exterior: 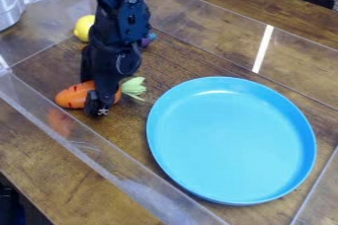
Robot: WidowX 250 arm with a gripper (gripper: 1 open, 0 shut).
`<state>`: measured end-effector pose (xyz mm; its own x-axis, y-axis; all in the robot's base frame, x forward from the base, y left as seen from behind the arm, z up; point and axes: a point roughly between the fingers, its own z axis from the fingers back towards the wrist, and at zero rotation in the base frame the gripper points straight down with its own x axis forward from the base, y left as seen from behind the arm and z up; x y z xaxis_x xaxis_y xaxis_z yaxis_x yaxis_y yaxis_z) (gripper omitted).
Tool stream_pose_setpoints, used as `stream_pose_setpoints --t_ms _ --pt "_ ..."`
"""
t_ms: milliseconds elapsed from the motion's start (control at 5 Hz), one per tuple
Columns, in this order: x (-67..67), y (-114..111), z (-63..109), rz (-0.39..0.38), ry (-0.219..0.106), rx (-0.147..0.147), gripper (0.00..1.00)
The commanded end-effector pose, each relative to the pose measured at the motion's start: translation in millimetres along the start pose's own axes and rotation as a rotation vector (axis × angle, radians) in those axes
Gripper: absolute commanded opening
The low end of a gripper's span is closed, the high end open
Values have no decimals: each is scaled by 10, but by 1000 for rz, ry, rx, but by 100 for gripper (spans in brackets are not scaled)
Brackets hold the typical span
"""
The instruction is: Remove the carrot from inside the blue tray and put it on the table
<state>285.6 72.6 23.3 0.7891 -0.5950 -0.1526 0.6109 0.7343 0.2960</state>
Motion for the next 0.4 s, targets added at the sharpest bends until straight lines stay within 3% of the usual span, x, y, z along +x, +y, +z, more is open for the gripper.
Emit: stream_pose_setpoints --t_ms 0,200 --pt "-31 45 52 30 -26 8 100" --pt "-32 54 45 37 -32 6 100"
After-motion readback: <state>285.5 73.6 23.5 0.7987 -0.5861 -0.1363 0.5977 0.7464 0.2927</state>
